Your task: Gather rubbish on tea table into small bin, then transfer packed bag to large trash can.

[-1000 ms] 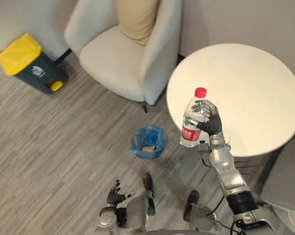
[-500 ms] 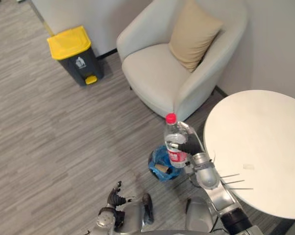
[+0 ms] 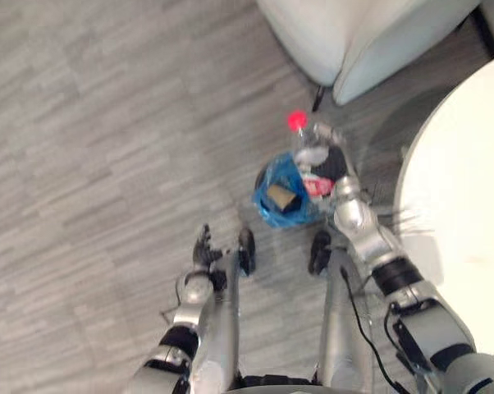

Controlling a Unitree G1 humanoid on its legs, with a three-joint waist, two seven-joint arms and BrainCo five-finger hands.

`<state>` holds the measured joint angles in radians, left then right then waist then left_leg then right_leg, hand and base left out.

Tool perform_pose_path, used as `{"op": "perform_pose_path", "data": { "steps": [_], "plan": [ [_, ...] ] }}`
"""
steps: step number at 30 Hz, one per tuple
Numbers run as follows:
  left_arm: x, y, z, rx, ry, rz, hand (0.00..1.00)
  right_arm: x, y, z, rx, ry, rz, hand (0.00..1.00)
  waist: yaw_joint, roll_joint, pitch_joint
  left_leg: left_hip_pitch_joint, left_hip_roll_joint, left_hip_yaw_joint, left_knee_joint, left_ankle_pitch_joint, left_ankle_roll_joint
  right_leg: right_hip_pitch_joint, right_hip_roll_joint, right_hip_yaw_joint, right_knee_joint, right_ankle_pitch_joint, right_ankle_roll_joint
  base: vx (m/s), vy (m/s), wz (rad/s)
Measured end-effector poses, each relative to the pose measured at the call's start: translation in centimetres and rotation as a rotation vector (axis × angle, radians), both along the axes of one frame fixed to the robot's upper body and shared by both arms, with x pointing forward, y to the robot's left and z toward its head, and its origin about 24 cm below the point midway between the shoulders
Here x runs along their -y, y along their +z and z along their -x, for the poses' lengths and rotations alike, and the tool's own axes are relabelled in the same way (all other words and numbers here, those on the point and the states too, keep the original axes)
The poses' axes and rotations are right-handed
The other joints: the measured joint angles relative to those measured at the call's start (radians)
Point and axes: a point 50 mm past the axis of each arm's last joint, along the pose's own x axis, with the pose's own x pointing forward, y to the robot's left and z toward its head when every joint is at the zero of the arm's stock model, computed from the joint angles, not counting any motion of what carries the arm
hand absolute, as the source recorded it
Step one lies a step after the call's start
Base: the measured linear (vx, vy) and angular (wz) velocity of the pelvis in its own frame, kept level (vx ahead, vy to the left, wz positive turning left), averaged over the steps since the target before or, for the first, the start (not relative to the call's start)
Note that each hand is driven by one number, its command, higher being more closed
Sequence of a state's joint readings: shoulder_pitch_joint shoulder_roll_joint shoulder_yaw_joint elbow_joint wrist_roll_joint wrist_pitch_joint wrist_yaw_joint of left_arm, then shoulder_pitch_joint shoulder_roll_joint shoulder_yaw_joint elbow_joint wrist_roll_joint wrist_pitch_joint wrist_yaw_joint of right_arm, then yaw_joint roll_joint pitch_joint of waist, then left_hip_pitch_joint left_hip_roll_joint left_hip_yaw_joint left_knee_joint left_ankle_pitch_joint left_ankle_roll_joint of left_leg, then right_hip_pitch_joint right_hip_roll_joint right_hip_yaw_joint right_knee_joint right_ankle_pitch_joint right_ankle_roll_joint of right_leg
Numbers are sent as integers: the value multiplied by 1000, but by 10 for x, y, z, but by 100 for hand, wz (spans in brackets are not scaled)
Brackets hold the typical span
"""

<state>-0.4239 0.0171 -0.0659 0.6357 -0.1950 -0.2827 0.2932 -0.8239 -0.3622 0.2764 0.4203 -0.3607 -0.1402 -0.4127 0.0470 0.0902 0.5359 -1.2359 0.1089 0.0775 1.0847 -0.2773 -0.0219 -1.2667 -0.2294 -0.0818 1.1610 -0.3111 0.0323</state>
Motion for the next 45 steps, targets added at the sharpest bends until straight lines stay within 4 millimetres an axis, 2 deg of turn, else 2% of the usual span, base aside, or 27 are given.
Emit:
{"op": "perform_pose_path", "data": {
  "steps": [1, 5, 6, 9, 16, 19, 21, 24, 27, 29, 32, 36, 40, 42, 43, 45],
  "plan": [
    [-4, 16, -5, 70, 18, 12, 0, -1, 6, -1, 12, 5, -9, 100, 2, 0, 1, -65, 4, -4, 29, 2, -2, -63, -1, 1, 30, 0, -1, -139, -75, 13],
    [-10, 45, -15, 180, 46, 21, 0, 3, 7, -13, -39, -27, -25, 100, 22, -1, 1, -185, 11, -13, 84, 14, -2, -181, -4, 3, 92, -2, -2, -91, -22, 9],
    [-13, 51, -15, 212, 50, 16, 0, 4, 8, -16, -51, -43, -23, 0, 24, -1, 1, -211, 10, -18, 91, 17, -3, -207, -7, 0, 102, -2, -2, -58, 6, 14],
    [-20, 59, -17, 233, 76, 50, 0, 7, 9, -24, -80, -73, -16, 0, 25, -1, 1, -245, 7, -23, 98, 23, -3, -237, -14, -4, 114, -3, -2, -46, 20, 9],
    [-25, 58, -17, 227, 102, 55, 0, 0, 19, -20, -36, -45, -21, 0, 21, -3, 2, -249, 7, -24, 82, 29, -5, -238, -16, -10, 100, -3, -1, -18, 26, 2],
    [-31, 60, -17, 224, 117, 51, 0, -13, 26, 0, 75, 13, -12, 0, 19, -22, 4, -243, 11, -25, 74, 34, -7, -234, -14, -15, 95, 0, -6, 0, 0, 0],
    [-35, 57, -16, 213, 132, 49, 0, -20, 23, 17, 141, 46, 14, 0, 14, -30, 6, -229, 14, -43, 71, 36, -10, -208, -9, -32, 85, 0, -6, 3, 15, -4],
    [-40, 50, -13, 189, 145, 21, 0, -21, 7, 32, 169, 40, 50, 0, 5, -59, 9, -188, 18, -48, 52, 38, -13, -161, 1, -36, 63, -1, -5, -6, 17, -4],
    [-46, 42, -9, 163, 159, -5, 0, -19, -12, 40, 142, 30, 79, 0, -6, -77, 11, -148, 18, -47, 18, 42, -20, -119, 5, -43, 24, 3, -2, -18, 27, -1],
    [-46, 38, -9, 144, 159, -21, 0, -19, -24, 43, 117, 24, 116, 0, -7, -79, 10, -132, 19, -47, -8, 51, -24, -96, 5, -52, 1, 7, 1, -19, 30, 5],
    [-48, 32, -9, 118, 162, -29, 0, -29, -42, 45, 63, 64, 188, 0, -5, -83, 10, -106, 24, -41, -35, 63, -21, -71, 9, -58, -27, 19, -11, 0, 13, -1],
    [-48, 30, -9, 107, 160, -33, 0, -49, -73, 35, -72, 107, 276, 0, -5, -85, 11, -95, 28, -40, -46, 66, -20, -60, 15, -59, -40, 23, -16, 3, 11, -3],
    [-47, 30, -8, 110, 160, -31, 0, -55, -99, 17, -222, 67, 364, 0, -4, -85, 12, -98, 15, -49, -78, 84, -26, -62, 4, -72, -52, 23, -15, -6, 13, 13],
    [-47, 31, -8, 120, 161, -30, 0, -54, -104, 8, -262, 39, 402, 0, -2, -85, 12, -107, 11, -54, -89, 94, -29, -69, -1, -80, -53, 22, -14, -11, 9, 17],
    [-48, 33, -8, 132, 165, -27, 0, -53, -104, 3, -277, 19, 422, 100, 3, -85, 12, -117, 8, -58, -93, 98, -35, -79, -2, -83, -50, 22, -14, -17, 11, 14],
    [-44, 39, -13, 140, 154, -18, 0, -48, -100, -8, -306, -34, 445, 100, 18, -84, 11, -137, -3, -61, -100, 107, -40, -105, -11, -83, -40, 22, -14, -30, 18, 17]
  ]
}}
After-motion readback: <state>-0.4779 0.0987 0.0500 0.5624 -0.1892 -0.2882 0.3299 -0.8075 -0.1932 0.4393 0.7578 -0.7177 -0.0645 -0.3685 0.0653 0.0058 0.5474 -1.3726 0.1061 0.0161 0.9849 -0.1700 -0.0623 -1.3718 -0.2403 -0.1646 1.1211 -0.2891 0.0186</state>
